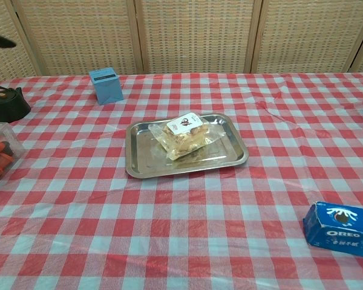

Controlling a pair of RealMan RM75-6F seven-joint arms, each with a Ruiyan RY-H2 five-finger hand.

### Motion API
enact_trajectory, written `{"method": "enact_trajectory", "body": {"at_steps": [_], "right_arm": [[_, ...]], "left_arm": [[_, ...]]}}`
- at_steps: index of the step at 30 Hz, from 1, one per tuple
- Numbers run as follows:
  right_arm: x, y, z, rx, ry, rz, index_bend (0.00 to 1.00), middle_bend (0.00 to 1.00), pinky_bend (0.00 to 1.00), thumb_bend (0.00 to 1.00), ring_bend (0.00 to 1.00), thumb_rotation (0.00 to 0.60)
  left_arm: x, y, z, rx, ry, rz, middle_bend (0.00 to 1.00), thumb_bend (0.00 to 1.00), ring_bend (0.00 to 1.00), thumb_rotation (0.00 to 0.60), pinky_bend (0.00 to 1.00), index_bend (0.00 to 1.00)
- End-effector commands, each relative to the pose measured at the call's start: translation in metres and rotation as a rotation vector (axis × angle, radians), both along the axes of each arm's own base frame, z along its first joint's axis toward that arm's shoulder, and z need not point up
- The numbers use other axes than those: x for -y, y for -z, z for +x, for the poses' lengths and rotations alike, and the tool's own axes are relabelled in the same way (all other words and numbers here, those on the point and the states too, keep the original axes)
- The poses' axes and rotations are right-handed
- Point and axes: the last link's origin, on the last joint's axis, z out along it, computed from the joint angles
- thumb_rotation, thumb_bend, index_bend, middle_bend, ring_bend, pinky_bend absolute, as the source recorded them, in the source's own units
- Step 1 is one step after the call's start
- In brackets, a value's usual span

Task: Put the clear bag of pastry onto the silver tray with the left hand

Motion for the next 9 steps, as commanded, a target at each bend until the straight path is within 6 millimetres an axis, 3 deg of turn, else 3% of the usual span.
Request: {"method": "enact_trajectory", "body": {"at_steps": [1, 3, 9], "right_arm": [[-0.001, 0.006, 0.004, -0.015, -0.014, 0.012, 0.0, 0.0, 0.0, 0.06, 0.0, 0.6], [-0.002, 0.008, 0.006, -0.022, -0.019, 0.014, 0.0, 0.0, 0.0, 0.06, 0.0, 0.6], [-0.002, 0.011, 0.01, -0.027, -0.032, 0.021, 0.0, 0.0, 0.0, 0.06, 0.0, 0.6]], "left_arm": [[0.039, -0.011, -0.042, 0.011, -0.085, 0.06, 0.0, 0.02, 0.0, 0.6, 0.0, 0.0], [0.052, -0.012, -0.054, 0.021, -0.092, 0.087, 0.0, 0.03, 0.0, 0.6, 0.0, 0.0], [0.065, -0.014, -0.069, 0.033, -0.099, 0.119, 0.0, 0.03, 0.0, 0.6, 0.0, 0.0]]}}
